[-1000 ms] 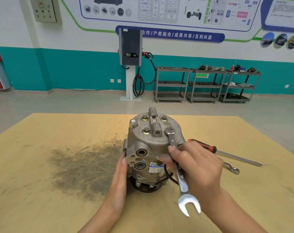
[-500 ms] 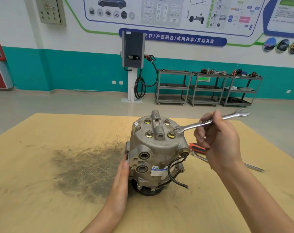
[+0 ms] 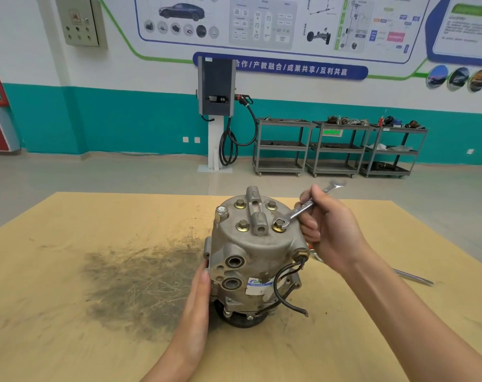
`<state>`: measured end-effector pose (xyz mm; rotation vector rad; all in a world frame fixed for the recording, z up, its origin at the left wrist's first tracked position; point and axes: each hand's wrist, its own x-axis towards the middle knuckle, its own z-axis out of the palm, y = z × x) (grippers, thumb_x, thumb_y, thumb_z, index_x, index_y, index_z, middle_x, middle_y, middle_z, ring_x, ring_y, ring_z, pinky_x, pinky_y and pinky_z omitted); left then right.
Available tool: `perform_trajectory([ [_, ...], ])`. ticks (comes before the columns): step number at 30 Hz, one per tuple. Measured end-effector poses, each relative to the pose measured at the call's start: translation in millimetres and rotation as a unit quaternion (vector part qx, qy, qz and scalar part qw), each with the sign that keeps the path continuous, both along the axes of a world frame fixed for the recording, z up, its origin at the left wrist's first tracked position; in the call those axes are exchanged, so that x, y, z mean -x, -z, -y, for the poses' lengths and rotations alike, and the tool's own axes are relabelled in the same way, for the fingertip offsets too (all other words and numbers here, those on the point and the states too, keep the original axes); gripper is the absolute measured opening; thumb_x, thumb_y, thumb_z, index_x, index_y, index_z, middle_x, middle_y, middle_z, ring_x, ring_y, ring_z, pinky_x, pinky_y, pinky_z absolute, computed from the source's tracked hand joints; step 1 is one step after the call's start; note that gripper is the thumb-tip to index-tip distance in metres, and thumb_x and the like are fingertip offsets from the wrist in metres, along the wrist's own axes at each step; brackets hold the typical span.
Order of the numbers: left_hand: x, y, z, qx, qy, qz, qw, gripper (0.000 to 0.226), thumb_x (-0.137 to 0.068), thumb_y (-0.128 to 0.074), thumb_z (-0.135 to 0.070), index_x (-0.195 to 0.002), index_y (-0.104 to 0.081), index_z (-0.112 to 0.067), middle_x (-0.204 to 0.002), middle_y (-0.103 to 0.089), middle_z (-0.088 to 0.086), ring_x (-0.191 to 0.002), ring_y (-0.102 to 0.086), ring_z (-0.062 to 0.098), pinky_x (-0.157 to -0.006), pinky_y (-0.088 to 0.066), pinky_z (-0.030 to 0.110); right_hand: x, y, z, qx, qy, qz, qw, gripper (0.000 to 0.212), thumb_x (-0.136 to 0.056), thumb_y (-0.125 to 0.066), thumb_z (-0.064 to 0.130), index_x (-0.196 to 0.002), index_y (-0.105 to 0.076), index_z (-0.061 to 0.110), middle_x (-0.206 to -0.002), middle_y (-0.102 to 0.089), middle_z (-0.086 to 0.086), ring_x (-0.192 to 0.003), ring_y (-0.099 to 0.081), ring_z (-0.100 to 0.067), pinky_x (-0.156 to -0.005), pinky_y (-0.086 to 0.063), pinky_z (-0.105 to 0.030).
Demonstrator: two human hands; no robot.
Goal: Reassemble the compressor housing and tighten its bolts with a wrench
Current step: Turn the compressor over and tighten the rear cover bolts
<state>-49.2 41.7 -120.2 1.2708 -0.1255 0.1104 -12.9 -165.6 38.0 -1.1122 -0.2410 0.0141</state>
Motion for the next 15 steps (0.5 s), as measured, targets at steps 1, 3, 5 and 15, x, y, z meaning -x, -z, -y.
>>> perform_trajectory([
  [1, 1, -1, 1, 0.002, 0.001, 0.004, 1.000, 0.105, -0.063, -0.053, -0.095, -0.150, -0.040, -0.040, -0.153, -0.046, -0.020, -0.146, -0.035, 0.004, -0.126, -0.019, 0.045, 3, 7, -1, -0.008, 0.037, 0.046, 0.998, 0.037, -0.101, -0.038, 0.034, -0.074, -0.052, 0.013, -0.045, -0.037, 0.001, -0.038, -0.028, -0.010, -0.036, -0.023, -0.020],
  [3, 2, -2, 2, -0.002, 0.000, 0.010, 1.000, 0.101, -0.066, -0.053, -0.094, -0.150, -0.040, -0.039, -0.153, -0.047, -0.019, -0.146, -0.035, 0.004, -0.126, -0.020, 0.045, 14, 23, -5, 0.008, 0.145, 0.155, 0.977, 0.034, -0.100, -0.042, 0.036, -0.074, -0.056, 0.018, -0.047, -0.040, 0.003, -0.041, -0.031, -0.011, -0.039, -0.024, -0.023],
  [5, 2, -2, 2, -0.002, -0.005, 0.013, 1.000, 0.102, -0.065, -0.053, -0.094, -0.150, -0.040, -0.038, -0.153, -0.046, -0.018, -0.146, -0.035, 0.004, -0.126, -0.020, 0.045, 27, 36, -11, 0.044, 0.253, 0.263, 0.930, 0.025, -0.097, -0.048, 0.035, -0.076, -0.057, 0.027, -0.053, -0.045, 0.008, -0.043, -0.036, -0.010, -0.042, -0.028, -0.024],
  [15, 3, -1, 1, 0.005, -0.012, 0.001, 1.000, 0.094, -0.071, -0.051, -0.084, -0.149, -0.043, -0.033, -0.152, -0.048, -0.013, -0.146, -0.037, 0.007, -0.126, -0.021, 0.045, 65, 34, -23, 0.400, 0.405, 0.594, 0.569, 0.018, -0.095, -0.063, 0.027, -0.087, -0.054, 0.013, -0.054, -0.052, -0.006, -0.045, -0.046, -0.023, -0.037, -0.038, -0.034],
])
